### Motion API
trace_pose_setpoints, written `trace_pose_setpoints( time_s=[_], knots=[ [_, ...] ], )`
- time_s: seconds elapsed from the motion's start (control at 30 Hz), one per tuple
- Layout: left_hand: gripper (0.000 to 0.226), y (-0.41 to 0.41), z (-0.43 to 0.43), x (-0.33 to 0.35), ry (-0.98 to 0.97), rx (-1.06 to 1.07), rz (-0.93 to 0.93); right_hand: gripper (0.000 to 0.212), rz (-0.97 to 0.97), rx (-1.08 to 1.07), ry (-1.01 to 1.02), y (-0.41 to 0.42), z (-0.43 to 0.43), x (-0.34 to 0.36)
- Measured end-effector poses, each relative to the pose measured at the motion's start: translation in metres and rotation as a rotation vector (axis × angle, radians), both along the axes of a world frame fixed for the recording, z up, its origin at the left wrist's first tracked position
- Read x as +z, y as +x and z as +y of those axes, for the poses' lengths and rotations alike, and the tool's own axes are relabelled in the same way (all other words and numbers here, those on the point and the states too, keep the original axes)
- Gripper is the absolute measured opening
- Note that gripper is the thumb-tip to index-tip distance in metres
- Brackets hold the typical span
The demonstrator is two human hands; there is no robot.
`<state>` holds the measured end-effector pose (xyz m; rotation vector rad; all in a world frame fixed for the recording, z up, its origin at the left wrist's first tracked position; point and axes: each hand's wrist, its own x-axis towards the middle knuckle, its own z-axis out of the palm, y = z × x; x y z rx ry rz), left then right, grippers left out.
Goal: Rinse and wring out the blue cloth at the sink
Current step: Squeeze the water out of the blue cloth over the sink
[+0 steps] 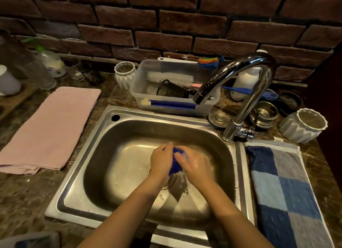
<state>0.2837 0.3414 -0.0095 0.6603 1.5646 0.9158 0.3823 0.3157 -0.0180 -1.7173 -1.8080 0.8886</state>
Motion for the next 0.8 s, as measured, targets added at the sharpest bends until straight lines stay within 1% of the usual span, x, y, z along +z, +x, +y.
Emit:
trace_pose_setpoints(
  time_s=[0.07, 0.13, 0.27, 0.37, 0.47, 0.53, 0.6, 0.63, 0.67, 0.73, 0.8],
  knots=[
    [0.025, 0.0, -0.002, -0.007, 0.06, 0.003, 0.152, 0.045, -0.135, 0.04, -0.032, -0.001, 0.005, 0.005],
    [0.027, -0.001, -0.003, -0.013, 0.116, -0.013, 0.279, 0.043, -0.251, 0.079, -0.018, -0.002, 0.011, 0.005],
    [0.028, 0.001, -0.004, -0.016, 0.204, -0.041, 0.399, 0.044, -0.272, 0.076, -0.127, -0.007, 0.018, -0.004],
    [0.031, -0.003, -0.007, -0.021, 0.274, -0.067, 0.456, 0.051, -0.189, -0.006, -0.233, -0.012, 0.022, -0.007],
    [0.036, -0.009, -0.009, -0.029, 0.36, -0.073, 0.47, 0.054, -0.121, -0.023, -0.272, -0.015, 0.023, -0.01],
    [0.039, -0.013, -0.007, -0.033, 0.402, -0.078, 0.471, 0.056, -0.012, -0.04, -0.307, -0.017, 0.025, -0.014],
    [0.036, -0.015, -0.001, -0.036, 0.411, -0.1, 0.469, 0.057, 0.102, -0.073, -0.341, -0.018, 0.029, -0.017],
    [0.034, -0.016, 0.001, -0.038, 0.412, -0.112, 0.469, 0.056, 0.13, -0.085, -0.347, -0.018, 0.032, -0.018],
    [0.032, -0.017, 0.002, -0.037, 0.406, -0.12, 0.459, 0.052, 0.135, -0.093, -0.351, -0.018, 0.035, -0.018],
    [0.031, -0.019, 0.001, -0.033, 0.354, -0.108, 0.377, 0.044, 0.123, -0.095, -0.379, -0.018, 0.04, -0.016],
    [0.029, -0.023, 0.001, -0.031, 0.237, -0.051, 0.278, 0.039, 0.175, -0.075, -0.426, -0.016, 0.039, -0.011]
  ],
)
